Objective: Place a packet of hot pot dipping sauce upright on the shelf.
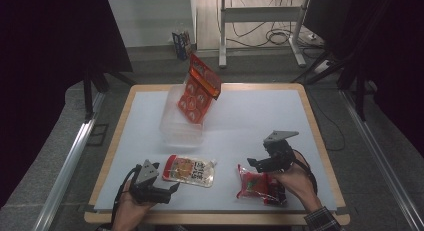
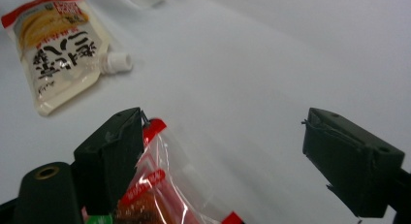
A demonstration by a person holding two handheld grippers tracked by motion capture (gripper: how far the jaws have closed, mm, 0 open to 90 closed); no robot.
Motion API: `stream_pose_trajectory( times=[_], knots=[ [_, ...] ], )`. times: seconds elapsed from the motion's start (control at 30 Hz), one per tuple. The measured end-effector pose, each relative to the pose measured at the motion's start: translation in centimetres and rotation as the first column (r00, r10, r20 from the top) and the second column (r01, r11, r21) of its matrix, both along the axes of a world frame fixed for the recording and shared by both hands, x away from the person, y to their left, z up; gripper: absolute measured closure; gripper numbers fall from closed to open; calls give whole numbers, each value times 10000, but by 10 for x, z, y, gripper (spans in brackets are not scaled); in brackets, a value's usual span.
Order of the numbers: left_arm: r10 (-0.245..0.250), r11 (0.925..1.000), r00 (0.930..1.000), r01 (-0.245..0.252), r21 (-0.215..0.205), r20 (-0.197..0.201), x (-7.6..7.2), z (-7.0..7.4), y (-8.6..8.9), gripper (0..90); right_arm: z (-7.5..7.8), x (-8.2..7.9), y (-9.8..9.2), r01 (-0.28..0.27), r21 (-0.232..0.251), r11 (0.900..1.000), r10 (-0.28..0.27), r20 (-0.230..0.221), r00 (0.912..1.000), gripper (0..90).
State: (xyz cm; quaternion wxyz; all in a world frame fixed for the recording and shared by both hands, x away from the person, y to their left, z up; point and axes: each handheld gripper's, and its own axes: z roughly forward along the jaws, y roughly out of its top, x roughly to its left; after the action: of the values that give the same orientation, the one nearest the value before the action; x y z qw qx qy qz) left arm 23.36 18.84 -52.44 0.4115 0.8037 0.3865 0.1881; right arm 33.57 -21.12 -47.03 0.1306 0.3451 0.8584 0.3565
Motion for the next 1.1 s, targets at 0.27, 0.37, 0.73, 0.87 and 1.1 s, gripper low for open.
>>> stream_pose_trajectory(
  times=[0.27, 0.37, 0.73, 0.87, 1.1],
  knots=[
    [-602, 9982, 9982, 602, 72, -38, -1, 5, -11, 152, -4, -21, -15, -33, -254, 9997, 39, 263, 9996, 300],
    [-996, 9950, 9950, 997, 38, -78, -1, 6, -18, 201, -5, -28, -20, -13, -309, 9995, 24, 332, 9994, 318],
    [-2471, 9678, 9690, 2465, -505, -69, 5, 15, -50, 451, -9, -42, -41, 266, 26, 9996, -267, 638, 9976, 243],
    [-2924, 9546, 9563, 2916, -609, -47, 10, 16, -65, 520, -10, -47, -48, 394, 364, 9986, -419, 707, 9966, 187],
    [-3720, 9248, 9282, 3704, -873, -33, 23, 21, -97, 644, -12, -57, -55, 550, 296, 9980, -571, 721, 9958, 123]
  ],
)
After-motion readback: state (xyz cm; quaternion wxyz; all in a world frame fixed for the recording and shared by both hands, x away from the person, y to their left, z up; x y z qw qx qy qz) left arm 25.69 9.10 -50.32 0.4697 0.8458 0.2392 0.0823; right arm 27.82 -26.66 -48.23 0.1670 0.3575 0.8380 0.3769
